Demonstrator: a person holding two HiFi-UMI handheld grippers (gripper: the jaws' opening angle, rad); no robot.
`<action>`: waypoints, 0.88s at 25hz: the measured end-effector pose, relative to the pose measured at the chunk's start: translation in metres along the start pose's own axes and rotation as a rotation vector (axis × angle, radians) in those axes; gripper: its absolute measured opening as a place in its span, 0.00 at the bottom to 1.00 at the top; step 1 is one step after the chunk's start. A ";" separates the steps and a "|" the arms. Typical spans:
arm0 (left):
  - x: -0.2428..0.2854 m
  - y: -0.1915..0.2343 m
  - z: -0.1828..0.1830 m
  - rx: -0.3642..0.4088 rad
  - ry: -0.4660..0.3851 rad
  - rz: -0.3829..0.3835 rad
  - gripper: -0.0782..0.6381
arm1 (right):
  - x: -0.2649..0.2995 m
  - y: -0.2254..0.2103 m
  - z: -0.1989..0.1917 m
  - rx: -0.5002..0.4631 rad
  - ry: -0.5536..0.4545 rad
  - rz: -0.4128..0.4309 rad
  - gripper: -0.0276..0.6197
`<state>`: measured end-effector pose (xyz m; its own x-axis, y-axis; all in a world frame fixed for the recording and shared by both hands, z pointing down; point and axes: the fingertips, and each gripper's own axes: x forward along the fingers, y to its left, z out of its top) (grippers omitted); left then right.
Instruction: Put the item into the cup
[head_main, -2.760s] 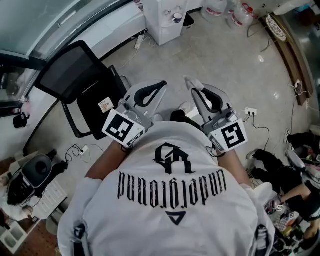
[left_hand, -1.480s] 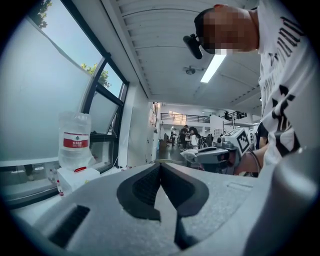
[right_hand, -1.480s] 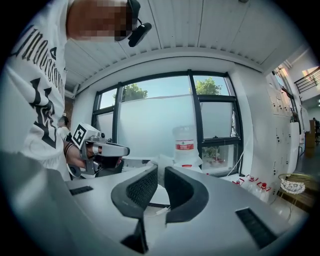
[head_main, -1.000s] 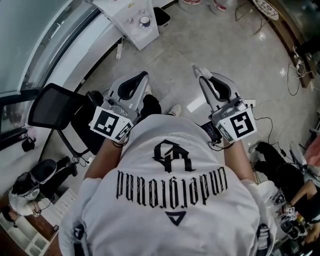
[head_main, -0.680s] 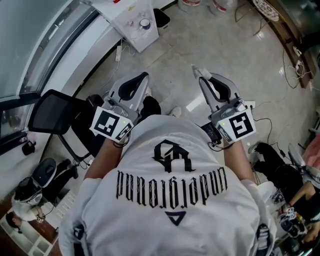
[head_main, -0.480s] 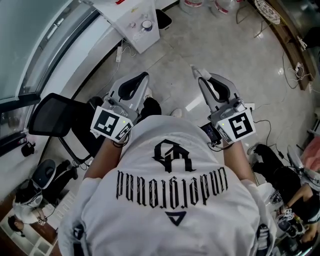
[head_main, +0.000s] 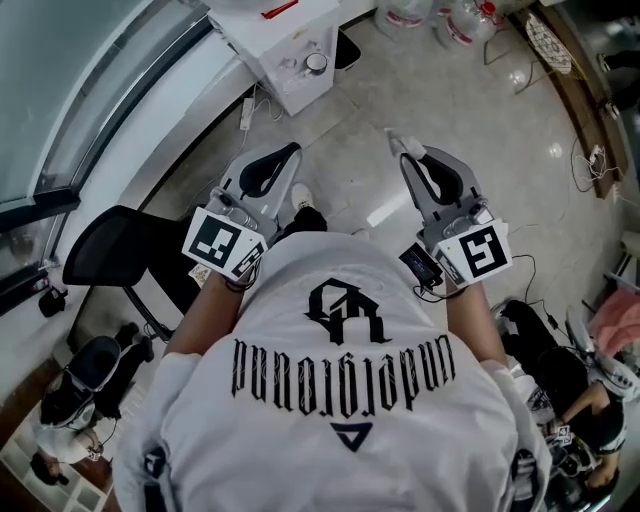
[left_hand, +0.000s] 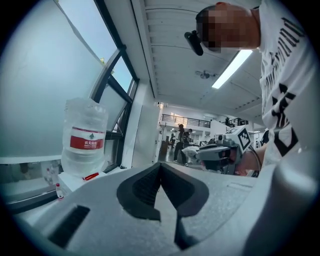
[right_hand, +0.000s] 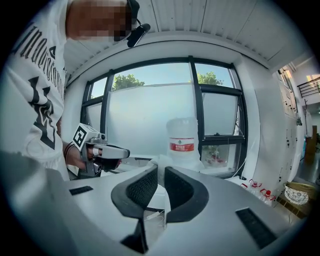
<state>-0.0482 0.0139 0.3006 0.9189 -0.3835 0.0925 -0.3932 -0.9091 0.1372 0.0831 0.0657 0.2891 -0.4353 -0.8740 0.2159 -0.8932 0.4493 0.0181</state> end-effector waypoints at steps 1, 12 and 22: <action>-0.001 0.010 0.001 -0.002 -0.001 -0.001 0.13 | 0.010 -0.001 0.003 -0.001 0.000 -0.003 0.12; -0.017 0.103 0.014 -0.006 -0.003 -0.018 0.13 | 0.100 0.009 0.030 -0.011 0.010 -0.018 0.12; -0.008 0.138 0.012 -0.039 0.002 -0.002 0.13 | 0.134 -0.009 0.032 -0.004 0.029 -0.004 0.12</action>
<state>-0.1090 -0.1104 0.3065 0.9196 -0.3813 0.0943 -0.3924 -0.9028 0.1762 0.0295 -0.0612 0.2863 -0.4279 -0.8703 0.2440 -0.8946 0.4463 0.0231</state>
